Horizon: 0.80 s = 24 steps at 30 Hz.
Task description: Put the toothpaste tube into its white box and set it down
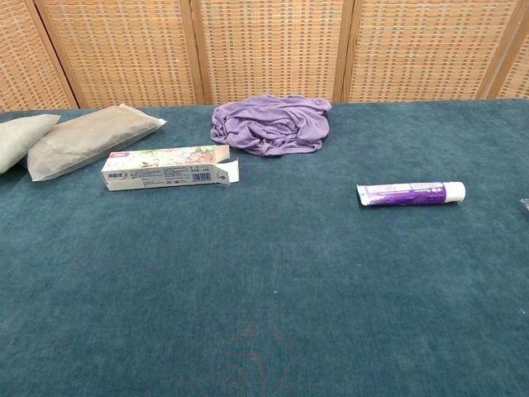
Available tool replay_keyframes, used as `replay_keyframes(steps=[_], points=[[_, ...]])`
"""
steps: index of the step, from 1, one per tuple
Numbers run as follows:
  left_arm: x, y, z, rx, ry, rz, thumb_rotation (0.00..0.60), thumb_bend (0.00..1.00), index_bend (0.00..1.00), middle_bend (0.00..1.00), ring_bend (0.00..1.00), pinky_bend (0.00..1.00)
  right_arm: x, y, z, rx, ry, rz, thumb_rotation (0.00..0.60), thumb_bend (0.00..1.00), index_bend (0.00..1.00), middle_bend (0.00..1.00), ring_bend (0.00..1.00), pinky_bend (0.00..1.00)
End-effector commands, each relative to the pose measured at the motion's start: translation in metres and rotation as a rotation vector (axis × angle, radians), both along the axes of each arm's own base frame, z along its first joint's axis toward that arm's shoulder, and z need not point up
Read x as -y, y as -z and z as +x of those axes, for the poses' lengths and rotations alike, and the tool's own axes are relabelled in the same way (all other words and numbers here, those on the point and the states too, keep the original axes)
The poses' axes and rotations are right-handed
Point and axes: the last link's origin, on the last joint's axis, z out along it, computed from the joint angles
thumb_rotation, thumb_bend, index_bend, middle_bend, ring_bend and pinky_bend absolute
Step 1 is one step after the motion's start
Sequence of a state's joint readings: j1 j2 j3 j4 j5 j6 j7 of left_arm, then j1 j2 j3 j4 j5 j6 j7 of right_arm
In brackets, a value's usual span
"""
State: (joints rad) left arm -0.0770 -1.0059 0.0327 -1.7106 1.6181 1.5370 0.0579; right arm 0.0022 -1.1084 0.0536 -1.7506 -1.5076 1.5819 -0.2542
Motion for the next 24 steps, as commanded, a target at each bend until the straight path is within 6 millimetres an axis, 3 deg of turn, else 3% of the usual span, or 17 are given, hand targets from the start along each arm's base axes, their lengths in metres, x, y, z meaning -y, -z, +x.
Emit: replay_keyframes(steps=[1,9,13,18,20,24], points=[[0.000,0.000,0.000,-0.003,0.001,0.003,0.600,0.08,0.00,0.00,0.00,0.00,0.001,0.001,0.000,0.006,-0.005,0.007,0.600,0.00,0.00,0.00,0.00,0.00],[-0.006,-0.002,-0.002,0.004,-0.011,0.034,0.600,0.08,0.00,0.00,0.00,0.00,0.028,0.002,0.001,0.020,-0.020,0.035,0.600,0.00,0.00,0.00,0.00,0.00],[-0.012,-0.002,-0.006,0.000,-0.032,0.047,0.600,0.08,0.00,0.00,0.00,0.00,0.072,0.001,0.023,0.038,-0.130,0.069,0.600,0.00,0.00,0.00,0.00,0.00],[-0.020,0.003,-0.008,-0.029,-0.056,0.046,0.600,0.08,0.00,0.00,0.00,0.00,0.135,0.025,0.050,0.085,-0.205,0.235,0.600,0.00,0.00,0.00,0.00,0.00],[-0.022,0.005,-0.009,-0.031,-0.062,0.045,0.600,0.08,0.00,0.00,0.00,0.00,0.150,0.033,0.052,0.081,-0.194,0.262,0.600,0.00,0.00,0.01,0.00,0.00],[-0.029,0.008,-0.012,-0.053,-0.083,0.050,0.600,0.08,0.00,0.00,0.00,0.00,0.195,0.067,0.051,0.090,-0.090,0.370,0.600,0.00,0.04,0.08,0.02,0.04]])
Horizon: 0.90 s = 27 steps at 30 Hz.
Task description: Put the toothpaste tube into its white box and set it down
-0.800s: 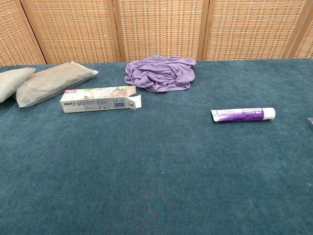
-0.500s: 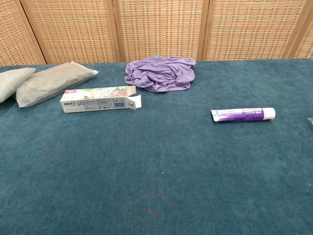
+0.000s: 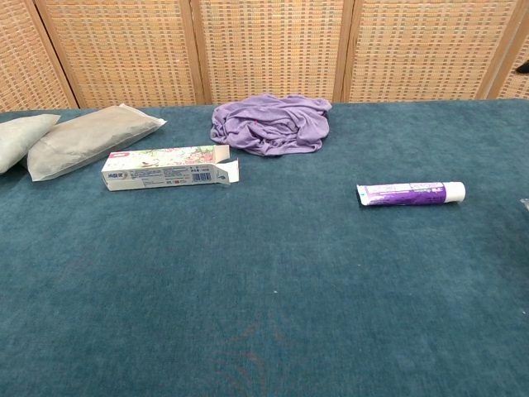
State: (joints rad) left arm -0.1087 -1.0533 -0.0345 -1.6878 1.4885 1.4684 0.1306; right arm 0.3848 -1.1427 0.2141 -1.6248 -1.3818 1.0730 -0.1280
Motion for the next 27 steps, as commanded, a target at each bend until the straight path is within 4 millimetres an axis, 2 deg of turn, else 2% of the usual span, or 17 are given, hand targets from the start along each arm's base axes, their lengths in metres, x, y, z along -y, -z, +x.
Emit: replay_keyframes(steps=[1,4,7,9,18,22,27], points=[[-0.006,0.003,-0.002,-0.017,-0.013,0.002,0.600,0.08,0.00,0.00,0.00,0.00,0.063,0.035,0.009,0.016,0.083,0.100,0.600,0.00,0.06,0.11,0.03,0.06],[-0.010,0.006,-0.004,-0.021,-0.028,-0.002,0.600,0.08,0.00,0.00,0.00,0.00,0.081,0.054,0.008,-0.032,0.104,0.116,0.600,0.00,0.14,0.18,0.10,0.14],[-0.012,0.006,-0.005,-0.023,-0.038,0.002,0.600,0.08,0.00,0.00,0.00,0.00,0.091,0.071,0.008,-0.048,0.124,0.124,0.600,0.00,0.20,0.24,0.16,0.27],[-0.013,0.006,-0.006,-0.024,-0.042,0.003,0.600,0.08,0.00,0.00,0.00,0.00,0.096,0.081,0.008,-0.049,0.140,0.129,0.600,0.00,0.22,0.26,0.19,0.31],[-0.016,0.006,-0.008,-0.023,-0.055,0.001,0.600,0.08,0.00,0.00,0.00,0.00,0.105,0.102,0.018,-0.028,0.151,0.136,0.600,0.00,0.26,0.30,0.23,0.33],[-0.017,0.007,-0.009,-0.025,-0.061,-0.001,0.600,0.08,0.00,0.00,0.00,0.00,0.110,0.114,0.022,-0.057,0.144,0.150,0.600,0.06,0.29,0.32,0.25,0.33],[-0.019,0.007,-0.010,-0.023,-0.066,-0.001,0.600,0.08,0.00,0.00,0.00,0.00,0.114,0.126,0.020,-0.112,0.138,0.155,0.600,0.08,0.31,0.34,0.26,0.33]])
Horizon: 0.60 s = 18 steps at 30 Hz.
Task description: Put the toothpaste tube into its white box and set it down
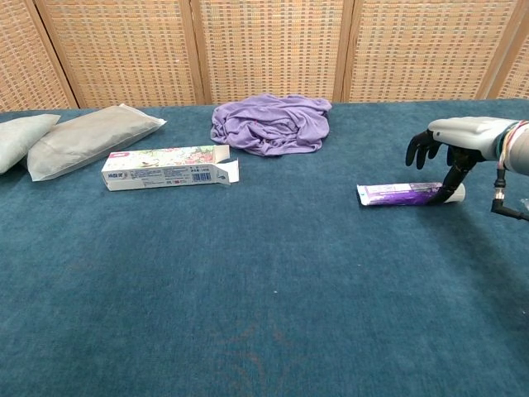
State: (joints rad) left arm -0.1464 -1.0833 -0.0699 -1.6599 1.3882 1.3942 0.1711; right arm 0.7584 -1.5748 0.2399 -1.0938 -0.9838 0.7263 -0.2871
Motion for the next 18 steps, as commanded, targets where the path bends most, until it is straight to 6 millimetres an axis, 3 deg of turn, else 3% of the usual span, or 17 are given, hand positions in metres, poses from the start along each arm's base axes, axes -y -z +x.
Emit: replay_keyframes(steps=[1,18], points=[[0.000,0.000,0.000,0.001,-0.002,-0.002,0.600,0.08,0.00,0.00,0.00,0.00,0.002,0.009,-0.001,-0.035,-0.009,0.009,0.600,0.08,0.32,0.34,0.26,0.33],[-0.002,0.002,-0.002,0.013,-0.012,-0.012,0.600,0.08,0.00,0.00,0.00,0.00,0.010,0.016,-0.012,-0.070,-0.016,0.014,0.600,0.23,0.41,0.43,0.32,0.35]])
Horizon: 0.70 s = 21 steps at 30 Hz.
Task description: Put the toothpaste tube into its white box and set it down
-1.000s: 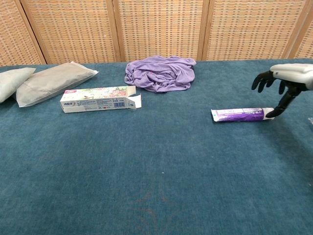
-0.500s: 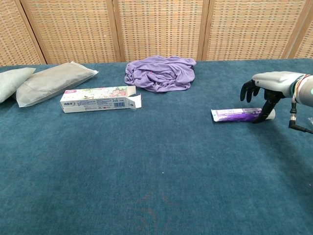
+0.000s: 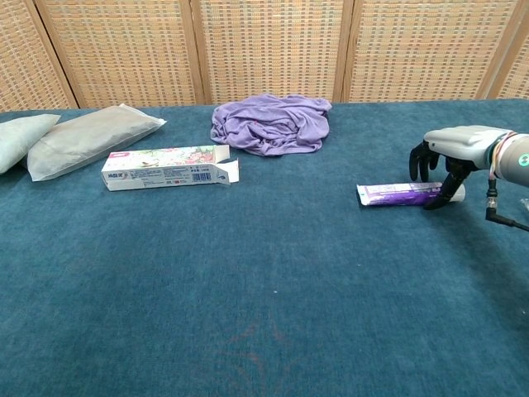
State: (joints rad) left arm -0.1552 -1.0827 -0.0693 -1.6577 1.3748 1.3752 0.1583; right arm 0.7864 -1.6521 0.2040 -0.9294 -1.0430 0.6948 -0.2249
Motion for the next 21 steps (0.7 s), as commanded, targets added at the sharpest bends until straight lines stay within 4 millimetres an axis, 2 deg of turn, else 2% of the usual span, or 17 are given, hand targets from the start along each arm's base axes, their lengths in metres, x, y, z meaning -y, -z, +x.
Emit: replay_keyframes(steps=[1,11,17,21], points=[[0.000,0.000,0.000,0.001,-0.001,0.000,0.600,0.08,0.00,0.00,0.00,0.00,0.001,0.003,-0.001,-0.013,-0.005,0.002,0.600,0.25,0.43,0.44,0.33,0.36],[0.000,0.001,0.000,0.000,-0.002,-0.005,0.600,0.08,0.00,0.00,0.00,0.00,-0.003,0.002,0.000,0.008,-0.033,0.015,0.600,0.48,0.59,0.59,0.46,0.49],[-0.006,0.004,0.004,0.002,0.012,-0.026,0.600,0.08,0.00,0.00,0.00,0.00,-0.013,-0.013,0.003,0.039,-0.091,0.003,0.600,0.51,0.61,0.61,0.48,0.50],[-0.032,0.003,0.027,-0.008,0.101,-0.074,0.600,0.08,0.00,0.00,0.00,0.00,-0.023,-0.032,0.006,0.072,-0.125,-0.011,0.600,0.51,0.61,0.61,0.48,0.50]])
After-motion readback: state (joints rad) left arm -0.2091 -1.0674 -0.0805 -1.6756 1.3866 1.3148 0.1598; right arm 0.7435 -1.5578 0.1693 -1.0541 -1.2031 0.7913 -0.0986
